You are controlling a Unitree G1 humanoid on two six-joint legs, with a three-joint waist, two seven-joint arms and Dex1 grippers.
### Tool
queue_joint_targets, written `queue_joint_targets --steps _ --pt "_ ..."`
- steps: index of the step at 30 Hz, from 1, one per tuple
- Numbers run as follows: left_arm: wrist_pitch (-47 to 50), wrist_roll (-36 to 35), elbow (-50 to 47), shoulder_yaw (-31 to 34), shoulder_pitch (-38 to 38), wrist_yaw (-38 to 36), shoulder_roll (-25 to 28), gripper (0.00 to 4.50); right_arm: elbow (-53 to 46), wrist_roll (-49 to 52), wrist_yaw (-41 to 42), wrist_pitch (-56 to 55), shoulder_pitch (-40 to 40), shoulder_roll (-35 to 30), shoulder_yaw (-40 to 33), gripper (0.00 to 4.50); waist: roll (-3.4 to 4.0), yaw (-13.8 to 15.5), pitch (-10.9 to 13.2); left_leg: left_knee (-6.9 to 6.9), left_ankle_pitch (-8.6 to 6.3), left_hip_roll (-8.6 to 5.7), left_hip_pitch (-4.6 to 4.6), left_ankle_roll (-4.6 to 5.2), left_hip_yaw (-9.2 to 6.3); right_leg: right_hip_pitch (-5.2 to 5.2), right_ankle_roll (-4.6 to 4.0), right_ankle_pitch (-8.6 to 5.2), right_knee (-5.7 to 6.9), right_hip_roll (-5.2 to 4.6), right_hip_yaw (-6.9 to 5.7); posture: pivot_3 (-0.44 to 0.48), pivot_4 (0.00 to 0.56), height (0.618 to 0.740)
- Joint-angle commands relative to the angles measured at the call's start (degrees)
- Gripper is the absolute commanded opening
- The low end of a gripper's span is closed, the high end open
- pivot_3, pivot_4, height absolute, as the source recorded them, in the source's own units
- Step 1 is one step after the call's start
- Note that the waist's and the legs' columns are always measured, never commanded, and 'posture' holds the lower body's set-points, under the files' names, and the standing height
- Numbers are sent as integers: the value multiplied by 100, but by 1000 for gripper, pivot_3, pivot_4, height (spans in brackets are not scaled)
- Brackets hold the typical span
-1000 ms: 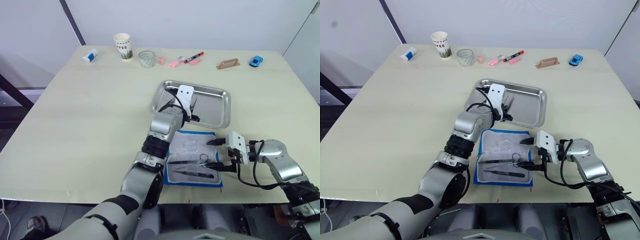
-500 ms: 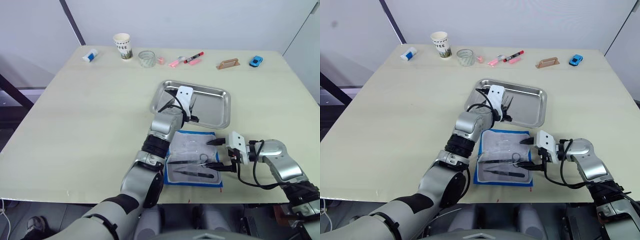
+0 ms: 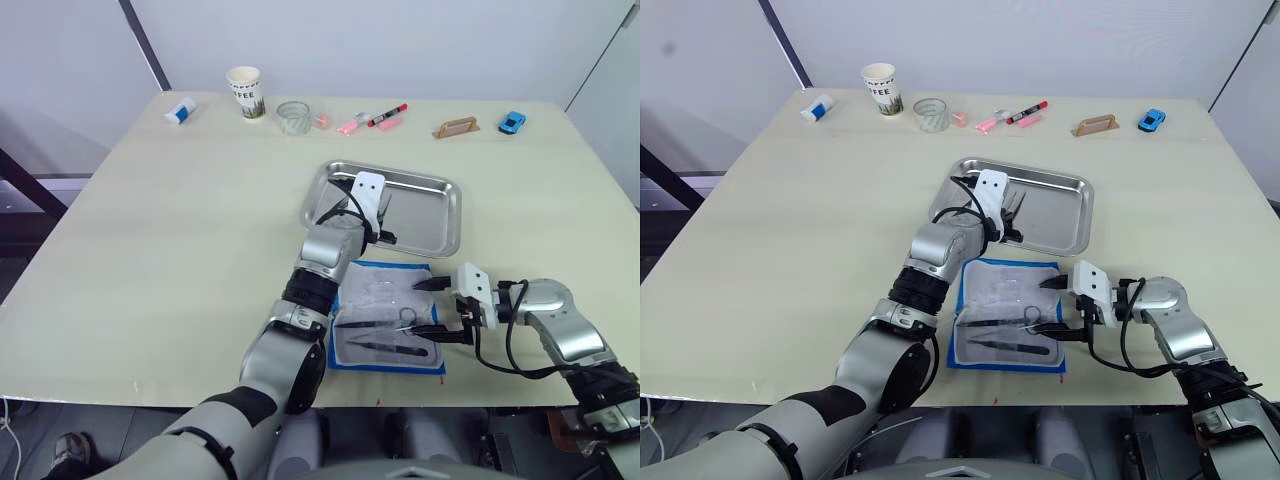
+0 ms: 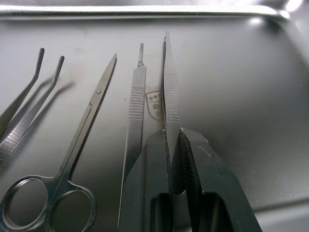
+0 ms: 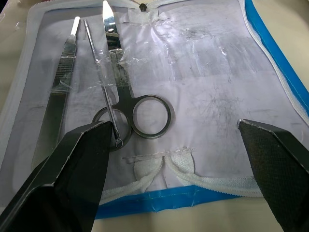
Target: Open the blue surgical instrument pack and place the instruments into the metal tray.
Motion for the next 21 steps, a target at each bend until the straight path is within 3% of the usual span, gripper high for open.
queue_joint_targets --steps 1,16,21 --pt "-75 65 47 -32 -132 -20 -12 32 340 -412 -76 197 204 -15 345 4500 0 0 0 0 0 0 0 0 0 0 0 0 0 0 0 0 150 740" --pt "-80 41 -51 -54 -91 -68 -54 32 328 -410 -64 200 217 -38 339 4500 0 0 0 0 0 0 0 0 -1 0 0 0 0 0 0 0 150 740" --pt "-79 57 -80 -98 -82 -103 -53 1743 337 -411 -64 199 211 -28 346 4500 0 0 0 0 0 0 0 0 -1 0 0 0 0 0 0 0 150 740"
